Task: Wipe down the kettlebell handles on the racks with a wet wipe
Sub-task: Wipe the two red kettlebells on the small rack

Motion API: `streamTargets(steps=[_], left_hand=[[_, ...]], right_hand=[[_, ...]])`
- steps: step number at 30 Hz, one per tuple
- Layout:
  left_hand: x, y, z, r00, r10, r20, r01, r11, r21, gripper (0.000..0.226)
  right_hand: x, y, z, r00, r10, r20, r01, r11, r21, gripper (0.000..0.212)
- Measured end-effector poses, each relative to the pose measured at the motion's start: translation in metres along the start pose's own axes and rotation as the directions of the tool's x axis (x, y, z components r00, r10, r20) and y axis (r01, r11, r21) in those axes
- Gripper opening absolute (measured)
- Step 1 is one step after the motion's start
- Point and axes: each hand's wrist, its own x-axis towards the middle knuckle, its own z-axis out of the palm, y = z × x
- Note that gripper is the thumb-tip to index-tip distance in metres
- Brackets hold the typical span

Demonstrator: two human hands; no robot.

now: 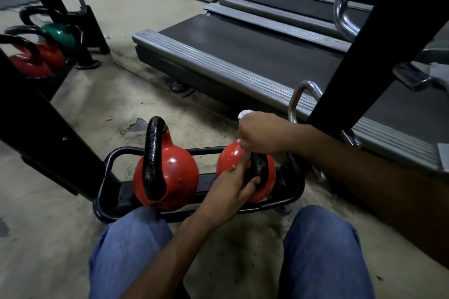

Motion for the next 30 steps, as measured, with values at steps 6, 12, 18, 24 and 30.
streamTargets(steps=[6, 12, 18, 24, 30], left_hand=[[-0.001, -0.007, -0.005, 1.000, -0.008, 0.021, 0.008, 1.000, 0.021, 0.078], [-0.002, -0.023, 0.002, 0.999, -0.010, -0.036, 0.011, 1.000, 0.011, 0.044], [0.008, -0.024, -0.010, 0.999, 0.032, 0.026, -0.034, 0.998, 0.047, 0.039], [0.009, -0.025, -0.015, 1.000, -0.020, 0.017, 0.020, 1.000, 0.019, 0.027], [0.009, -0.023, -0.017, 0.999, -0.048, 0.016, 0.048, 0.998, -0.035, 0.030]], right_hand=[[0.012, 0.000, 0.002, 0.987, 0.157, -0.042, -0.157, 0.988, 0.016, 0.031], [-0.025, -0.038, 0.048, 0.758, 0.442, -0.479, -0.174, 0.846, 0.505, 0.021], [-0.032, -0.058, 0.065, 0.495, 0.854, 0.162, 0.148, -0.267, 0.952, 0.022], [-0.008, -0.022, 0.047, 0.821, 0.308, 0.481, 0.128, -0.920, 0.371, 0.033], [-0.023, -0.051, 0.064, 0.634, 0.730, 0.254, 0.252, -0.505, 0.825, 0.019]])
